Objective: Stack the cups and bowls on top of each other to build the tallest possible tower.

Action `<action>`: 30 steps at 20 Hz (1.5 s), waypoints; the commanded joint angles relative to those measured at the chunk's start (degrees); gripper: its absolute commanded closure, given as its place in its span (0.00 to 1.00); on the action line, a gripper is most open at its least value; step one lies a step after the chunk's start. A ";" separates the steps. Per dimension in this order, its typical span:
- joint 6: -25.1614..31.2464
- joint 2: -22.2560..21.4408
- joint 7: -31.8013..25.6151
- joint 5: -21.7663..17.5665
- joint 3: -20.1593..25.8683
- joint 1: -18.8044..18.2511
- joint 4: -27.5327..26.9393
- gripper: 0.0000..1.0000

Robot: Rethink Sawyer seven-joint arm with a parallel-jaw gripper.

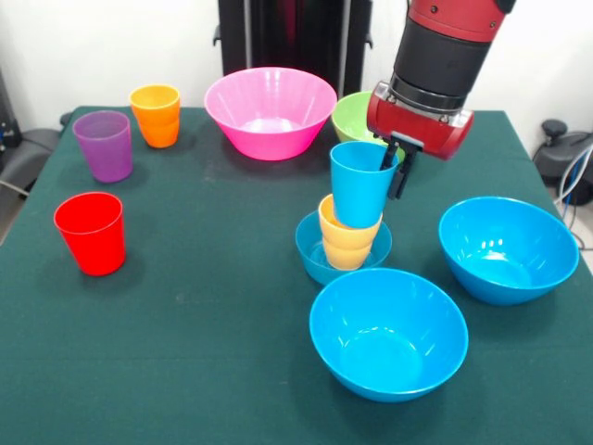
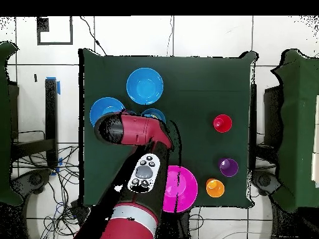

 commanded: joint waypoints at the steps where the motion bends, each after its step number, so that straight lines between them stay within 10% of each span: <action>1: -2.13 3.40 7.54 0.07 5.82 0.43 2.78 1.00; 30: -0.18 5.03 9.64 -0.32 -0.12 3.75 1.50 1.00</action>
